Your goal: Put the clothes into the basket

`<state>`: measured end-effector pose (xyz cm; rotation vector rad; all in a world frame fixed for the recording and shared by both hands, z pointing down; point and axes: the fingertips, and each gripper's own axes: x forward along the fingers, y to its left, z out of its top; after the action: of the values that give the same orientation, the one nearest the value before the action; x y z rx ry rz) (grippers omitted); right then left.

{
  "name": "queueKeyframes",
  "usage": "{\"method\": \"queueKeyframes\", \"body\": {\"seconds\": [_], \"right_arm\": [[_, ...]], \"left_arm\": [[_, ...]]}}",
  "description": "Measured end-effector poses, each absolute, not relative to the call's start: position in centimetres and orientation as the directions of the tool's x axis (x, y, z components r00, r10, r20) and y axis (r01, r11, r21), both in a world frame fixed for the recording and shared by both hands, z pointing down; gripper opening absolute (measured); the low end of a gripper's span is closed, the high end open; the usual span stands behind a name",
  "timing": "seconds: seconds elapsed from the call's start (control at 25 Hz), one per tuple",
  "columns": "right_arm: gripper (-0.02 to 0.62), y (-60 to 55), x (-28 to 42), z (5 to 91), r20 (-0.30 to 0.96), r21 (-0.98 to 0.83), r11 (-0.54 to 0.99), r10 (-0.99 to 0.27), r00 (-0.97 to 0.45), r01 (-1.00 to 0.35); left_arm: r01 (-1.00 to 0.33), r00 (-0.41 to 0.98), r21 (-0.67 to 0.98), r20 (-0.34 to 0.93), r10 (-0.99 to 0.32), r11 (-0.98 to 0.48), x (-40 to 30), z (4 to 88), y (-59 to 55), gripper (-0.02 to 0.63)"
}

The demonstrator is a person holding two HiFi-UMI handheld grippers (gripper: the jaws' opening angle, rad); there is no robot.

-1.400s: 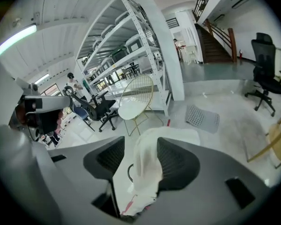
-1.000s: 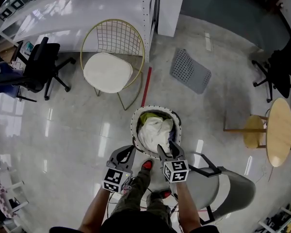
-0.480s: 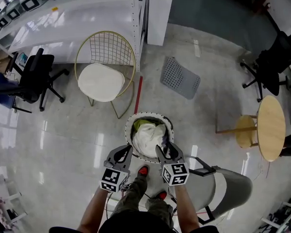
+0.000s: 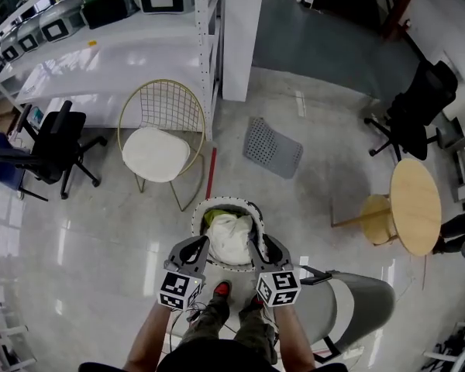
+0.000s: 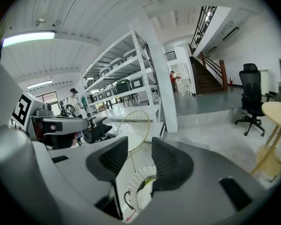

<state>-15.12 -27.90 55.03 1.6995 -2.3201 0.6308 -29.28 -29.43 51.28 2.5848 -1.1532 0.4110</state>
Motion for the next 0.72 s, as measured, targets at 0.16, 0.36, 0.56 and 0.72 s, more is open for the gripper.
{"method": "queueKeyframes", "body": {"seconds": [0.16, 0.36, 0.56, 0.72], "right_arm": [[0.144, -26.2, -13.9, 51.3, 0.336, -0.188, 0.264, -0.888, -0.315, -0.946], [0.087, -23.9, -12.5, 46.0, 0.255, -0.138, 0.297, -0.911, -0.324, -0.945], [0.067, -22.4, -10.9, 41.5, 0.168, -0.11, 0.311, -0.93, -0.326, -0.944], [0.049, -21.1, -9.0, 39.9, 0.144, -0.089, 0.312, -0.936, -0.323, -0.946]], "left_arm": [[-0.754, 0.64, 0.103, 0.336, -0.691, -0.649, -28.2, 48.7, -27.9, 0.008], [-0.76, 0.64, 0.095, 0.28, -0.716, -0.643, -27.1, 44.5, -26.1, 0.008], [-0.766, 0.634, 0.062, 0.233, -0.737, -0.639, -25.8, 41.1, -25.4, 0.008], [-0.764, 0.637, 0.04, 0.205, -0.744, -0.643, -24.5, 39.1, -24.2, 0.008]]}}
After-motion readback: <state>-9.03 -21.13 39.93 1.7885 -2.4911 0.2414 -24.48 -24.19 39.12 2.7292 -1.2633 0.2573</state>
